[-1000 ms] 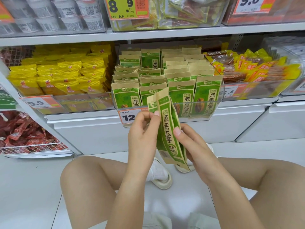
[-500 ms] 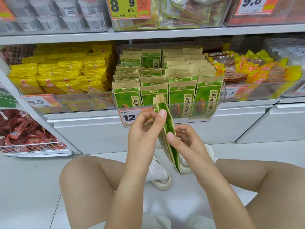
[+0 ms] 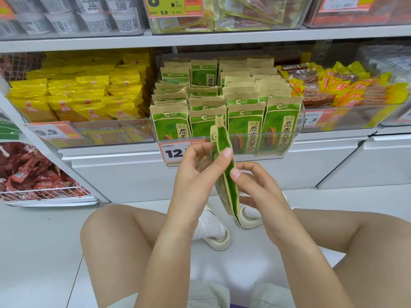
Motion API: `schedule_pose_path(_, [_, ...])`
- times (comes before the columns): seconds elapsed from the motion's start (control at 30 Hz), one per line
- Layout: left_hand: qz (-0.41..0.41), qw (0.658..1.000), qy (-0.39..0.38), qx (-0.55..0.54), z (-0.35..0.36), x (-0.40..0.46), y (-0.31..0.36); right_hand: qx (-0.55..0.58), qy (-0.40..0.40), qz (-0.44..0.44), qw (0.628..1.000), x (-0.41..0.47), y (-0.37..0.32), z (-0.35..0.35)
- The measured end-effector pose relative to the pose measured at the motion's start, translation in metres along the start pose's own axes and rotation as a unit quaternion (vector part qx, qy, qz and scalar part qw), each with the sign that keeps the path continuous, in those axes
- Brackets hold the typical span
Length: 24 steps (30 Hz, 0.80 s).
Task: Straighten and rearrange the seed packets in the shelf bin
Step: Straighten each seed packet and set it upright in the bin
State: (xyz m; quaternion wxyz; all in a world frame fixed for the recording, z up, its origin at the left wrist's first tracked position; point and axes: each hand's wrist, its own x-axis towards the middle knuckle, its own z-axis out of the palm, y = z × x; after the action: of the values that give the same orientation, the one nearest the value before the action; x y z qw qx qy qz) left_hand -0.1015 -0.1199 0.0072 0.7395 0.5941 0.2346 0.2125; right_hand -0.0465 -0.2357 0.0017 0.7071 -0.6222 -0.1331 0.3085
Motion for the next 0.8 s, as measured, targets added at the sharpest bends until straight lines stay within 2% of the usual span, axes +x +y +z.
schedule_pose_path(0.17, [-0.036,0.999,-0.02,0.003,-0.001,-0.011,-0.015,0.032,0.037,-0.02,0.999,0.001,-0.001,-0.004])
schedule_pose_path(0.4, [-0.02,0.997,0.062,-0.038,-0.002,-0.016,-0.008,0.002,-0.063,0.003,0.998,-0.002,-0.001,-0.006])
schedule_pose_path(0.5, [-0.015,0.997,0.066,-0.047,-0.004,-0.017,-0.006,0.001,-0.074,0.013,0.997,-0.003,0.002,-0.004])
schedule_pose_path(0.8, [-0.011,0.996,0.071,-0.045,-0.008,-0.018,-0.007,-0.009,-0.089,-0.027,0.996,-0.003,0.006,0.0])
